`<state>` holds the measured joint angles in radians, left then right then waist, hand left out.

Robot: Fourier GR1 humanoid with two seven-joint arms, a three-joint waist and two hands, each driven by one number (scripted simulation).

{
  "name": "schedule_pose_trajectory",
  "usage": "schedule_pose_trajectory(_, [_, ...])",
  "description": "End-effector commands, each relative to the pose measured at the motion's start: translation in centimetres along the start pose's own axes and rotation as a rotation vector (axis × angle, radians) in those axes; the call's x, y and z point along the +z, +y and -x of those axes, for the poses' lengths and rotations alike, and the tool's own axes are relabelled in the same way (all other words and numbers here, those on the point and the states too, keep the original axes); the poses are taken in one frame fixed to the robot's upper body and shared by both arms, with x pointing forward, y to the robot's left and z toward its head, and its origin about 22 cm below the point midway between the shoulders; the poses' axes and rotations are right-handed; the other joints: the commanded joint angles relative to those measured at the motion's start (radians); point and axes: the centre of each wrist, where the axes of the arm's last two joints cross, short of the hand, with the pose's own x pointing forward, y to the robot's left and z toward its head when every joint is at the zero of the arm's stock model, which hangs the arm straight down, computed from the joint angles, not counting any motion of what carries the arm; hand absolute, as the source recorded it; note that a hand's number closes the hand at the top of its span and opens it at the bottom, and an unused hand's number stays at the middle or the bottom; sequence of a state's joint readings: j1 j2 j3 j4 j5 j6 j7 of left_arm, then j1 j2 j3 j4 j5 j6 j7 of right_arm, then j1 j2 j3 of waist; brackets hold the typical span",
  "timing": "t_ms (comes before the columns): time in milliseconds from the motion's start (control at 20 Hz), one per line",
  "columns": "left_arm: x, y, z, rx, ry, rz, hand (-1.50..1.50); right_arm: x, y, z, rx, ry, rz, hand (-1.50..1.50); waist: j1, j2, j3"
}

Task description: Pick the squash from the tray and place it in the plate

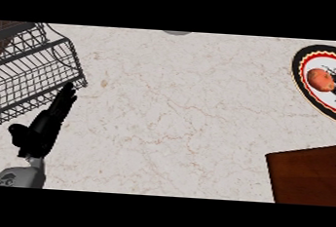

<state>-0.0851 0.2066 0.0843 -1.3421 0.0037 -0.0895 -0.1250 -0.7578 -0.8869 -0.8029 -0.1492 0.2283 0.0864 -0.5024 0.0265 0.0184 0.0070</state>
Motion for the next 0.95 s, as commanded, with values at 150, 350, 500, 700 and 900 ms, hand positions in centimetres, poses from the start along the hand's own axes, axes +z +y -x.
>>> schedule_pose_trajectory(150, [-0.7,-1.8,-0.2,0.01,-0.002,-0.002,0.0,3.3,-6.4,2.7,-0.05,-0.046,-0.031,-1.5,-0.002,0.004,0.003])
schedule_pose_trajectory(350, [0.2,-0.8,0.3,-0.01,0.003,0.0,0.0,4.4,-8.4,3.1,-0.019,-0.068,-0.093,-1.5,0.008,0.003,0.003])
schedule_pose_trajectory(500, [-0.5,-1.3,0.2,0.007,-0.004,0.013,0.0,4.2,-8.0,3.0,0.015,-0.083,-0.103,-1.5,0.015,0.005,0.003])
schedule_pose_trajectory(700, [-0.8,-0.7,-0.4,0.017,-0.008,0.004,0.0,6.5,-10.1,4.9,0.028,-0.071,-0.102,-1.5,0.01,0.007,0.006])
schedule_pose_trajectory(900, [-0.3,-0.6,0.3,0.015,-0.01,-0.001,0.0,6.4,-11.2,4.0,0.046,-0.099,-0.079,-1.5,0.011,0.005,0.005])
